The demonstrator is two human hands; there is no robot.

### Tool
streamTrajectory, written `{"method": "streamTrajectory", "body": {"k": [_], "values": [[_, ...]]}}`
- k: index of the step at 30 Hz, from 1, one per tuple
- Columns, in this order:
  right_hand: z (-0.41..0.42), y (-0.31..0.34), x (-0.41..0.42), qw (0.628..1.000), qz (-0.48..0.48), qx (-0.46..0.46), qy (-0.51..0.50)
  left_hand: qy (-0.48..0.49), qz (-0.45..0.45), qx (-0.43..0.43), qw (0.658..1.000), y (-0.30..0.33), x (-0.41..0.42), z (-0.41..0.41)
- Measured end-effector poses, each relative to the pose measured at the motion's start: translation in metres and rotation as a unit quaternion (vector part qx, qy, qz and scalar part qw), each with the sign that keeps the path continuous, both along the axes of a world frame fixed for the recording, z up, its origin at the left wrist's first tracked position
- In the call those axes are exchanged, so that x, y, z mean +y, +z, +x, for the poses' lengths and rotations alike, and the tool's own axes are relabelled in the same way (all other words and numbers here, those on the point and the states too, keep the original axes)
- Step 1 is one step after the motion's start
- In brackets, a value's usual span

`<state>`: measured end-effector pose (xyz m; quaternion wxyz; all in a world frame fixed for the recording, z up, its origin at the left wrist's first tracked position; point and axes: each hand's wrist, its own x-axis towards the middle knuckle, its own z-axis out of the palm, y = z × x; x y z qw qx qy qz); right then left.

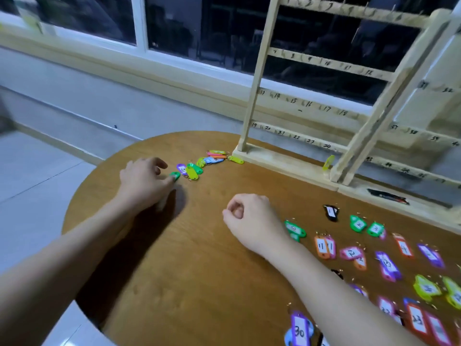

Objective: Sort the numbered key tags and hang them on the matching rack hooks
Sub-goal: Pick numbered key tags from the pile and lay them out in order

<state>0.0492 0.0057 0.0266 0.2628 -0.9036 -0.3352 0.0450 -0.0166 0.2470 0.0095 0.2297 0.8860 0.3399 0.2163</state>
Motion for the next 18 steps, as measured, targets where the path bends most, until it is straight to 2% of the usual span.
{"method": "streamTrajectory", "body": {"k": [3,7,9,14,18], "values": [[0.015,-0.010,0.041,1.000,0.016,0.017,0.007,0.019,0.035,0.026,0.999,-0.009,0.002,0.014],[0.033,-0.015,0.090,0.997,0.070,-0.015,-0.015,0.033,0.108,0.015,0.993,-0.021,0.002,0.015],[0.039,-0.018,0.109,0.995,0.099,-0.025,-0.022,0.036,0.079,0.014,0.996,-0.021,0.005,0.015],[0.044,-0.032,0.128,0.994,0.032,-0.103,-0.014,0.019,0.029,-0.010,0.999,-0.020,0.011,0.018],[0.047,-0.038,0.128,0.991,0.052,-0.118,-0.022,-0.007,0.006,-0.038,0.999,-0.020,0.011,0.014]]}}
